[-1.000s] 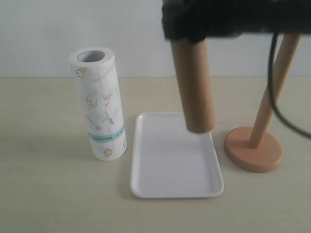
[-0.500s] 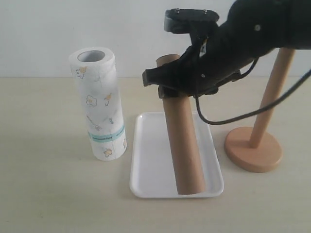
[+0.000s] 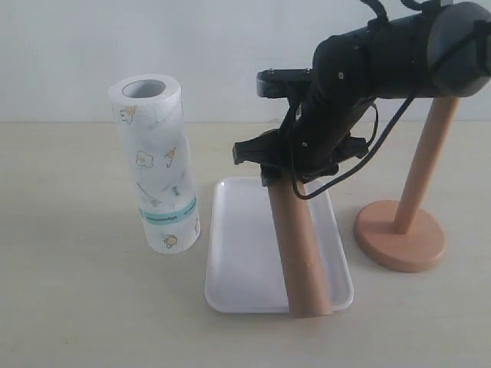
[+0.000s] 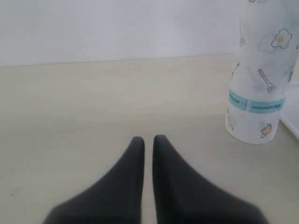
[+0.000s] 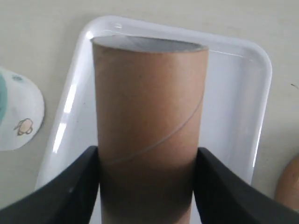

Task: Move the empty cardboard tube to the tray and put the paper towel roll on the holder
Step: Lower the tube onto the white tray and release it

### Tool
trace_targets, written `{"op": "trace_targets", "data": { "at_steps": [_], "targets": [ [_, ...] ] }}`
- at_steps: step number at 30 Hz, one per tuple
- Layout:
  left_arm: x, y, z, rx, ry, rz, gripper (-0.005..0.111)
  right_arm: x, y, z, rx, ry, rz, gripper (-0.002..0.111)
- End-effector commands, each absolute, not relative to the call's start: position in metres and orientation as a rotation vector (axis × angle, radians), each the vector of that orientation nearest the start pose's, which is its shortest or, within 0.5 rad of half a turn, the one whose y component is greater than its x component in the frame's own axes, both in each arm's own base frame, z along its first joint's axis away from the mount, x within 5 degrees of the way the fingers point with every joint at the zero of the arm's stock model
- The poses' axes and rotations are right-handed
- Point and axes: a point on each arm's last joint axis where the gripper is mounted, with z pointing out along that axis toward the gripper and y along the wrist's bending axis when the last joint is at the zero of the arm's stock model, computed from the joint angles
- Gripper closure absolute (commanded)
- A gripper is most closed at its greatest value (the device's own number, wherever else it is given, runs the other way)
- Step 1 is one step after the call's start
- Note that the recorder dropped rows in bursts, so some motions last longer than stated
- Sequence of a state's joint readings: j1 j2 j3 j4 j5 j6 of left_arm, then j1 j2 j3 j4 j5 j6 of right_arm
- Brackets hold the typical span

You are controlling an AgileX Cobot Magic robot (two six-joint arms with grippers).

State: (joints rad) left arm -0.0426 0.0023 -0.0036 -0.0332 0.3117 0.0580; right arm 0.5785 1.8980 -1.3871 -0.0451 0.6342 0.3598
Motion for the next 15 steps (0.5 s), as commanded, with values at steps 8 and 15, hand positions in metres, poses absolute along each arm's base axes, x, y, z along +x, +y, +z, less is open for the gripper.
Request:
{"op": "trace_targets", "data": {
  "at_steps": [8, 15],
  "targets": [
    [0.0542, -0.0033, 0.1855, 0.064, 1.788, -0.024, 0.101, 0.3597, 0.2108, 0.2126, -0.179, 2.627, 0.344, 0.051],
    [0.0542, -0.0033, 0.1855, 0.064, 1.788, -0.024, 0.101, 0.3587, 0.2102, 0.2107, -0.134, 2.652, 0.345, 0.024]
  ]
}}
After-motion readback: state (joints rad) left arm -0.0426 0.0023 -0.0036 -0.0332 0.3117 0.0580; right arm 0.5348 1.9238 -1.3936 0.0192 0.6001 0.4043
